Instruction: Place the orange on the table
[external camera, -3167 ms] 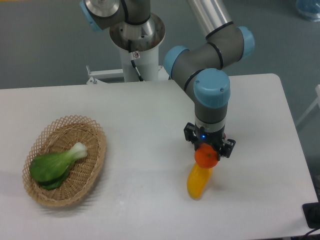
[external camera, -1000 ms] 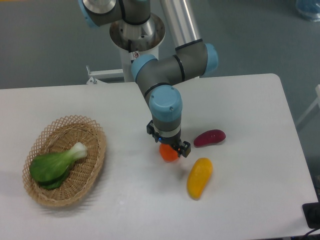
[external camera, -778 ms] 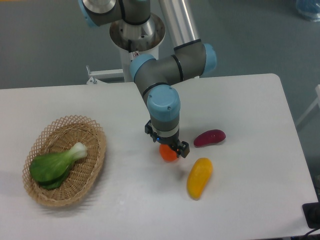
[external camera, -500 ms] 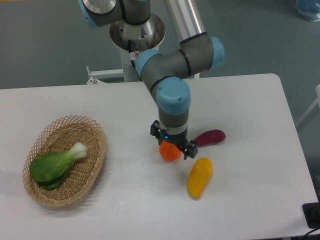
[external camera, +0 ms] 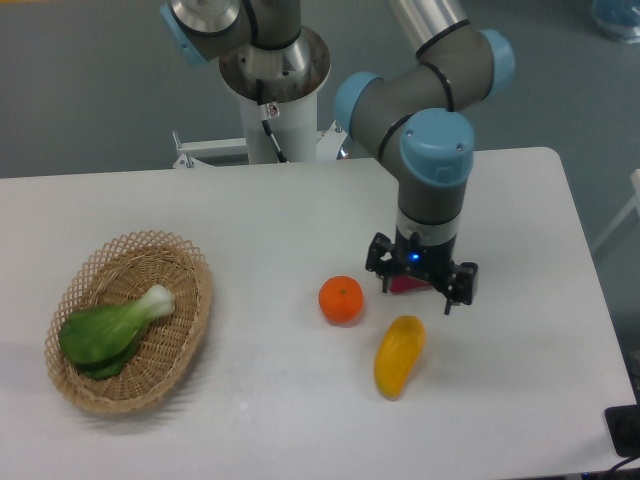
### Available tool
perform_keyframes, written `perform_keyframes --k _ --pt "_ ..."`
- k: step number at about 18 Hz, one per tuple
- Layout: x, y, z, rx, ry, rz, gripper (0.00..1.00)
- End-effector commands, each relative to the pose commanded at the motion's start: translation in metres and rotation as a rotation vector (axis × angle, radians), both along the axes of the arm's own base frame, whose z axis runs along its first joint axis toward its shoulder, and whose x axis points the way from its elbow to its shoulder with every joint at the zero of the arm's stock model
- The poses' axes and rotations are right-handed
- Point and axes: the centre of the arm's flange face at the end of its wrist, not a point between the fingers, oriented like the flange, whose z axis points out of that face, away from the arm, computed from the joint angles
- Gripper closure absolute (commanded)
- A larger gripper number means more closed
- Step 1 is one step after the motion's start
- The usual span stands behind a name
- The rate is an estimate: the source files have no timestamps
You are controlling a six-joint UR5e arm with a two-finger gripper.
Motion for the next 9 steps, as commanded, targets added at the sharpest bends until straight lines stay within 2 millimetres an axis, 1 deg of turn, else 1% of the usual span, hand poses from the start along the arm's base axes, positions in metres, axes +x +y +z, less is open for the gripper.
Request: perform_keyframes --k 1,2,3,5,9 --pt "-0.004 0.002 0.005 0.002 0.01 -0.015 0.0" --pt "-0.01 0.0 0.004 -0.013 -0.004 -0.03 0.0" --pt "-0.015 -0.004 0.007 -0.024 -0.019 -0.031 0.0" --pt "-0.018 -0.005 0.006 -0.046 -0.041 -0.062 0.0" --pt "-0.021 -0.004 0.006 -0.047 -0.026 -0.108 0.0"
